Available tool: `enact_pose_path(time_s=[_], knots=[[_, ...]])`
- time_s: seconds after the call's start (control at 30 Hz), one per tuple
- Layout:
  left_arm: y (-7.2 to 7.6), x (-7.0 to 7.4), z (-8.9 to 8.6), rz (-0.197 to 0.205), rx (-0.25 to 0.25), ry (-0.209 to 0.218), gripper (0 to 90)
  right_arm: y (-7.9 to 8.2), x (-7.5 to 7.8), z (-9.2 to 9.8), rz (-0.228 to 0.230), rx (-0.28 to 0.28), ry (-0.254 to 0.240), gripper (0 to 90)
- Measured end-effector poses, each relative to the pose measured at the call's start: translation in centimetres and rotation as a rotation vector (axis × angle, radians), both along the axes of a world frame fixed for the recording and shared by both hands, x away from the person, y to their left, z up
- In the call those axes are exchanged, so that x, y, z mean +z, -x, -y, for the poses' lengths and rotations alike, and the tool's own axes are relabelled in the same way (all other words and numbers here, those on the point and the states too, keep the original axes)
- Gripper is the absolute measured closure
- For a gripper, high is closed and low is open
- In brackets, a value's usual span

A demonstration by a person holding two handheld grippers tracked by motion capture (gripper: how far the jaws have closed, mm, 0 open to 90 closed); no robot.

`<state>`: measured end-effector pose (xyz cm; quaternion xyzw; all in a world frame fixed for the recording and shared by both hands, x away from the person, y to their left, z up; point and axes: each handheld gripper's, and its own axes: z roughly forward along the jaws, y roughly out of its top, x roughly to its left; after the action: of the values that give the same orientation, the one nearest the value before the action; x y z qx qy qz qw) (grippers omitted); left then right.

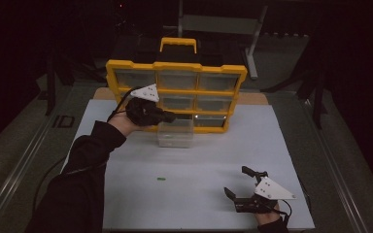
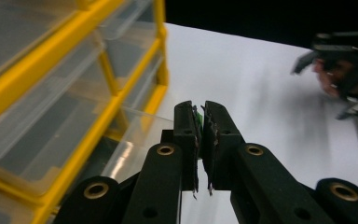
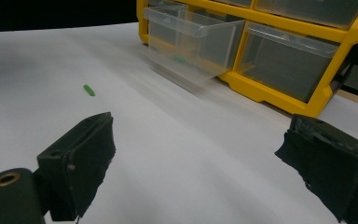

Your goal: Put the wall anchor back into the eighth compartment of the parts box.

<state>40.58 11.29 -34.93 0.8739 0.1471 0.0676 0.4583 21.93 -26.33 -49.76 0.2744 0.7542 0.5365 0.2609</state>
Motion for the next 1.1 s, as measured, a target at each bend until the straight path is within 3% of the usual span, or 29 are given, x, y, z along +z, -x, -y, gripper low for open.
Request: enact_pose_path(time_s=[0.23,0.43,0.67,0.97,1.1], knots=[[-1.0,-0.6,0.1,-0.024,0.078,0.035,83.8,0.0,0.0,0.0,-0.001,0.000,-0.004,8.4],[-1.6,-1.3,0.8,-0.035,0.115,0.014,83.7,0.0,0.0,0.0,0.001,0.003,0.000,8.4],[-2.0,-2.1,1.6,-0.047,0.122,-0.011,83.7,0.0,0.0,0.1,-0.002,0.002,-0.005,8.4],[-2.4,-3.3,2.6,-0.069,0.152,-0.089,83.6,0.0,0.0,0.1,-0.002,0.001,-0.008,8.4],[-2.7,-3.8,2.8,-0.091,0.192,-0.150,83.6,0.0,0.0,0.1,-0.003,0.001,-0.008,8.4]])
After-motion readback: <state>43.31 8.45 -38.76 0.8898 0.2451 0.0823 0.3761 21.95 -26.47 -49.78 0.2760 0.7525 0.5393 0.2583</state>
